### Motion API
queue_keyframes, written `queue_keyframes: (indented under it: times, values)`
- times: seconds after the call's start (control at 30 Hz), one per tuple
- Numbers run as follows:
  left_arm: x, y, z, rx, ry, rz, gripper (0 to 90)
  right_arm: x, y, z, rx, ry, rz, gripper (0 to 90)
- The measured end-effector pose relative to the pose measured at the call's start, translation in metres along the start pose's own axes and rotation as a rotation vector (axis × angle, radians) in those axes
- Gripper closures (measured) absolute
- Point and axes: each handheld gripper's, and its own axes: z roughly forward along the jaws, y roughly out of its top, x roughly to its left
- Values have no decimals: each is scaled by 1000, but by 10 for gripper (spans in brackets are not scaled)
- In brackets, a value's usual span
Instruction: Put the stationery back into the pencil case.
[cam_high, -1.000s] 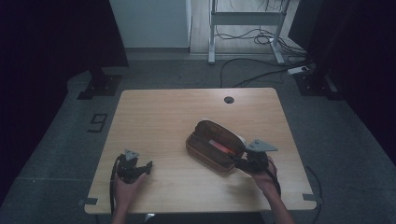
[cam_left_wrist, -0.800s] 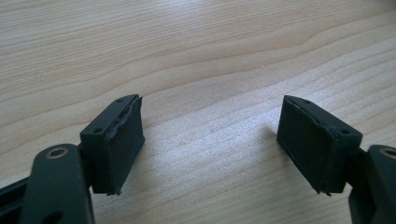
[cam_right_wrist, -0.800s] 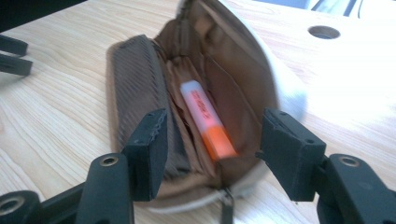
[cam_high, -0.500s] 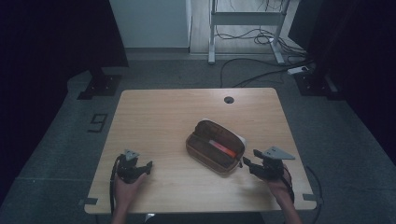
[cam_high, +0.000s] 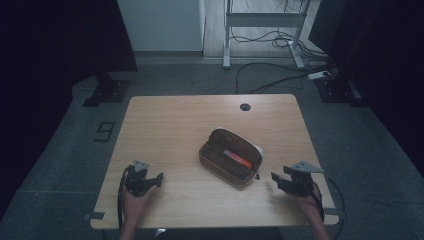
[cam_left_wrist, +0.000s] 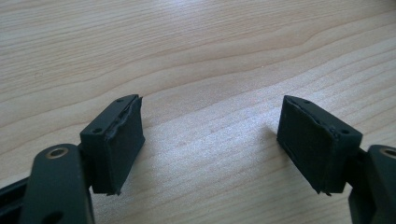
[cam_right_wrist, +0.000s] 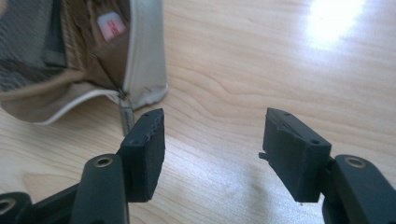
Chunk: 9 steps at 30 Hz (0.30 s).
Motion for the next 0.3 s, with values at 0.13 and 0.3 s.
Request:
queue_keyframes:
  times: [0.13,0.3]
  values:
    - [0,0,0,0,0,0,225,0,-2,3,12,2,-3,373]
    - [0,0,0,0,0,0,225,2,-3,7,34,-6,-16,335]
